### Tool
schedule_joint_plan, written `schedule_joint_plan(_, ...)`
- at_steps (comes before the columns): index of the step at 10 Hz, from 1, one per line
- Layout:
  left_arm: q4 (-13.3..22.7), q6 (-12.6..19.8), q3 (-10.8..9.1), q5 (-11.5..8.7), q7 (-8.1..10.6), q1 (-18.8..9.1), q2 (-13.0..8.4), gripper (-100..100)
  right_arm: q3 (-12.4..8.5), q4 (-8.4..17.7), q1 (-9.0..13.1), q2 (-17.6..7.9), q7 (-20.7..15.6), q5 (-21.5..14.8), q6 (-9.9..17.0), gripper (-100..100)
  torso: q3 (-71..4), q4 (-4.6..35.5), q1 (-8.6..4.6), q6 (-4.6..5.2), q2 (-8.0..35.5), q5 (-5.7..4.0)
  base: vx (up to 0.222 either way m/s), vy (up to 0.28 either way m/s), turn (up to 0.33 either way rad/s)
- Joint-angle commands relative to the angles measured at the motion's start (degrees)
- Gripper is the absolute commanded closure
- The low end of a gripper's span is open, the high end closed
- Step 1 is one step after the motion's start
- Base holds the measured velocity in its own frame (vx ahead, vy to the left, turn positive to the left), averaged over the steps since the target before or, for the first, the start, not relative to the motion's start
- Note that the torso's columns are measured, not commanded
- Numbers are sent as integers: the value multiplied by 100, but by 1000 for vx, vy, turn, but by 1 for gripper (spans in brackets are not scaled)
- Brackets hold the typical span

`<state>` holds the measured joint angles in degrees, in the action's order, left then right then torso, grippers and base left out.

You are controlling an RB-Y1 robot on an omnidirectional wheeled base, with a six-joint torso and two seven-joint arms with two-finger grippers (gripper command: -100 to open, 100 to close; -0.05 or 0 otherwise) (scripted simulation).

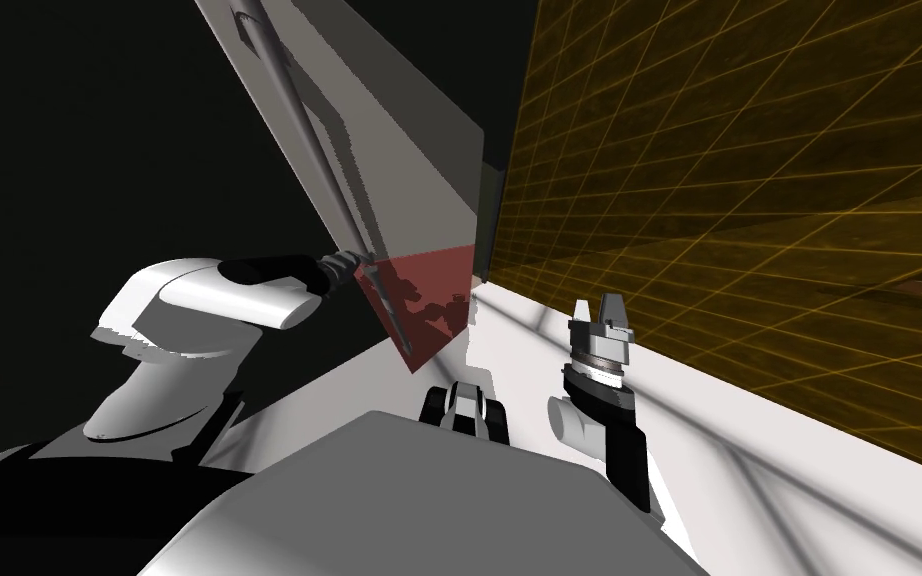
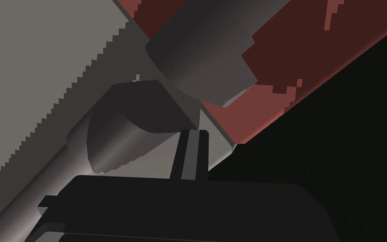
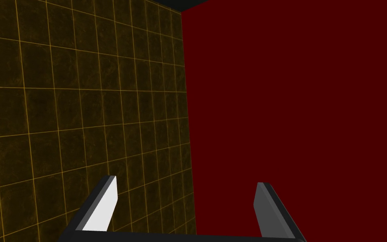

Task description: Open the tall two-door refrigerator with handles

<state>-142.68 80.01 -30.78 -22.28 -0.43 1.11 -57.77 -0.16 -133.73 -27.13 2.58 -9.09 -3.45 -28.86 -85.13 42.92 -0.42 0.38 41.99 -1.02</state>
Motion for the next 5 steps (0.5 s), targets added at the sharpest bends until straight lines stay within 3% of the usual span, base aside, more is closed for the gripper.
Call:
schedule_joint_plan(1, 47, -91, -109, 50, 10, -194, -137, -100, 0, 0, 0, 0, 0, 0, 0, 0, -2, -7, 1, 0, -6, 6, -7, 1, 8)
schedule_joint_plan(3, 47, -91, -109, 50, 10, -194, -137, -100, 0, 0, 0, 0, 0, 0, 0, 0, -8, -7, 1, -2, -13, 4, 10, 10, 6)
schedule_joint_plan(5, 80, 22, -171, -67, -16, -270, -337, -100, 0, 0, 0, 0, 0, 0, 0, 0, -2, -57, 3, 19, -29, 48, 0, 33, -68)
